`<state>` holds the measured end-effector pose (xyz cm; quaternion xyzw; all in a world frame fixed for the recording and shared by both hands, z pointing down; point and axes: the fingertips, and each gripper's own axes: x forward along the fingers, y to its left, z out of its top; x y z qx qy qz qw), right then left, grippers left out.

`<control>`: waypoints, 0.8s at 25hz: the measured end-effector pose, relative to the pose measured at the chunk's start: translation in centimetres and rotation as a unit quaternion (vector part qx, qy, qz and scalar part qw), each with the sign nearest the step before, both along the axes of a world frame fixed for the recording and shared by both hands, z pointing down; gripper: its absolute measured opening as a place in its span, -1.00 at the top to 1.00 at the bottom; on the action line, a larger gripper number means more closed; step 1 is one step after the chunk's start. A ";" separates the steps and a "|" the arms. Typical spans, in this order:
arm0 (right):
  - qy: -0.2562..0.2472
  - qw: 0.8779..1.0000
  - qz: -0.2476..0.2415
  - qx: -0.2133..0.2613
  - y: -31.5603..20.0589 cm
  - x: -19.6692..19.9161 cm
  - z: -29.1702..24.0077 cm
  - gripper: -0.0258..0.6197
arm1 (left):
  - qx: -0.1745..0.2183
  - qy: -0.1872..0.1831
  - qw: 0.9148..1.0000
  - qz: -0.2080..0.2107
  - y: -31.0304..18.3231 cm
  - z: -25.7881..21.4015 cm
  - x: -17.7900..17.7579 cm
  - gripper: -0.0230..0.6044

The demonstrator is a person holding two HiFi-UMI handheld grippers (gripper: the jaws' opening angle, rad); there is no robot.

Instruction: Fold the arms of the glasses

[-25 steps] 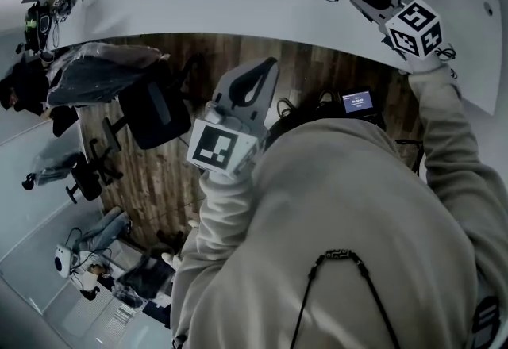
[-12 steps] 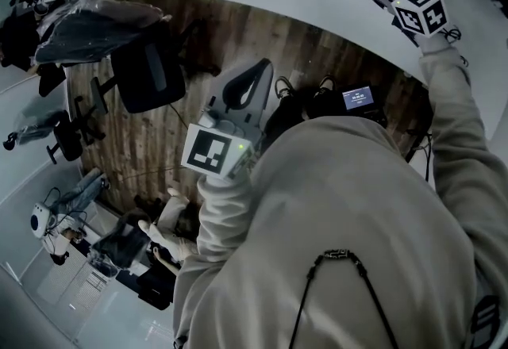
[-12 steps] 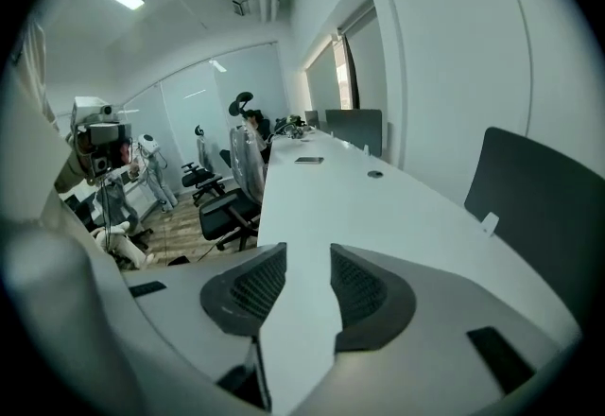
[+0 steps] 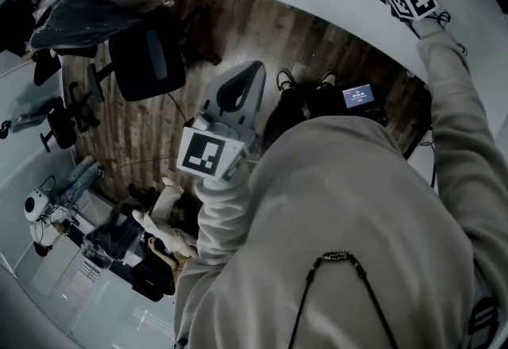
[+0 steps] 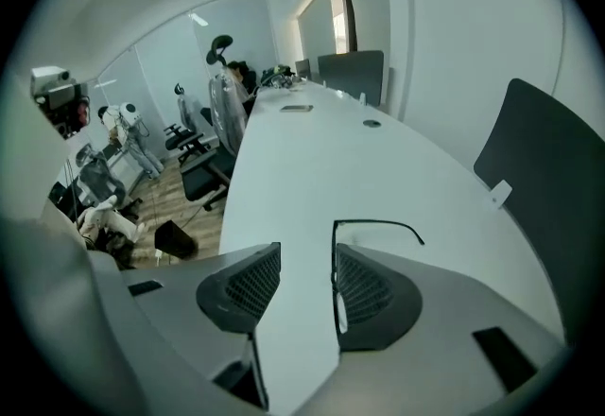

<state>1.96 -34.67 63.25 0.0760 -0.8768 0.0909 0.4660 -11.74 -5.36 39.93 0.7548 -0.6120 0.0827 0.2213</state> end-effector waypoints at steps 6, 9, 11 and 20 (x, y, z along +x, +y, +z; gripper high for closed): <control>0.073 0.997 0.008 -0.028 -0.7 0.7 6.1 0.40 | -0.016 0.002 1.000 -0.005 1.0 1.1 -0.8 0.91; 0.097 0.995 0.001 -0.014 -1.2 0.4 7.5 0.40 | -0.014 0.004 1.000 -0.011 1.2 1.4 -1.4 0.91; 0.108 0.994 0.008 0.004 -1.7 0.1 7.9 0.40 | -0.014 -0.001 1.000 -0.015 1.3 1.4 -1.9 0.91; 0.139 0.987 0.000 0.076 -3.1 -0.4 8.1 0.40 | -0.025 -0.014 0.999 -0.030 2.5 1.6 -2.6 0.91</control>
